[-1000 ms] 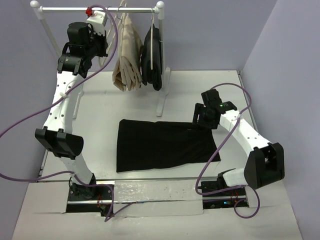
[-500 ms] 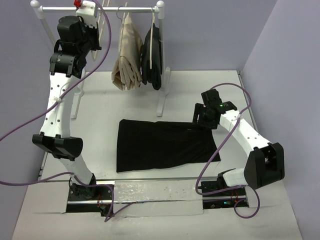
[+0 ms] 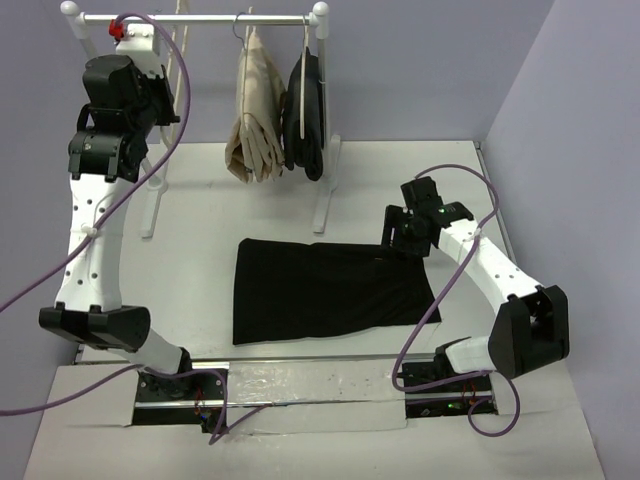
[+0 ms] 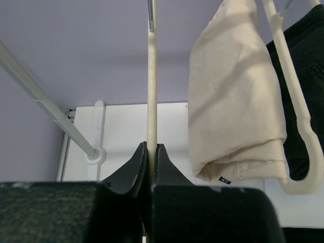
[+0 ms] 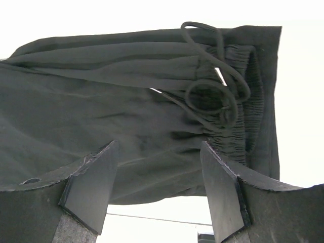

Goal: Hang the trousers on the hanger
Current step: Pick up the hanger from the clothesline.

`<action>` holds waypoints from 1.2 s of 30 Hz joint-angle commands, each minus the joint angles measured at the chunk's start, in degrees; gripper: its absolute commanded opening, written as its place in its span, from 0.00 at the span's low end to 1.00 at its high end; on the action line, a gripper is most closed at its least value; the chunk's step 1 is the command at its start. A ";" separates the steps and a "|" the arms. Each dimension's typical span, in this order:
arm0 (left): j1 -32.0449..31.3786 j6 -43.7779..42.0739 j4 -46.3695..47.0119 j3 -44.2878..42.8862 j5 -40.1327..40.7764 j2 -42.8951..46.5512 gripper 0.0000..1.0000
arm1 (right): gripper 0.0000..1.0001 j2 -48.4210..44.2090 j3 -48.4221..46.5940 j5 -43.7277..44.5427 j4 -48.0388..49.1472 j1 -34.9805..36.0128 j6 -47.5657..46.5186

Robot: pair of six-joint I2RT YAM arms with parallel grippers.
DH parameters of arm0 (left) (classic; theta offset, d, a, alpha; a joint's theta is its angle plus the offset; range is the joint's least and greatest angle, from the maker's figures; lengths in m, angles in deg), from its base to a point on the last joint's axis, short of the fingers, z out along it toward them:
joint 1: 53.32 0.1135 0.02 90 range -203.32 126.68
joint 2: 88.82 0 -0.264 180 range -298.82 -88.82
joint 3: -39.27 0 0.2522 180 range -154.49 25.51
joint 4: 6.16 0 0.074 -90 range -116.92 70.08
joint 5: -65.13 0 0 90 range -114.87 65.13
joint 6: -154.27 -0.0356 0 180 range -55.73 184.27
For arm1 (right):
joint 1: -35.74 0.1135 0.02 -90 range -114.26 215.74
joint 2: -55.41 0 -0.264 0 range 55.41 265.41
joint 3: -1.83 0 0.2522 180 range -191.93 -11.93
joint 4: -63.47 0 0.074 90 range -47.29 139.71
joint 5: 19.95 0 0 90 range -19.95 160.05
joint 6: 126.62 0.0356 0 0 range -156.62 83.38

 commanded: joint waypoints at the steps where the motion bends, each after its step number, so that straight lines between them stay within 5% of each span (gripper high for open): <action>1: -0.08 3.33 2.19 2.37 -1.63 3.82 0.00 | 0.72 0.00 -3.05 -1.01 2.37 1.13 -0.54; 10: 1.77 7.54 0.44 15.81 -2.77 13.03 0.00 | 0.72 -0.26 -4.81 -2.23 1.67 2.71 -0.37; 17: 2.91 18.88 3.33 36.43 -4.17 25.25 0.00 | 0.72 -0.61 -7.44 -3.55 3.07 10.26 3.85; 25: 2.74 27.50 5.17 53.95 -5.32 35.79 0.00 | 0.70 2.89 -13.15 -11.28 15.89 23.79 16.06; 31: 2.13 24.52 14.04 70.28 -6.54 45.37 0.00 | 0.67 11.40 -17.98 -17.52 33.26 28.46 30.64; 36: -0.60 20.92 16.52 75.85 -7.08 49.43 0.00 | 0.66 22.04 -27.10 -18.67 41.82 31.89 41.89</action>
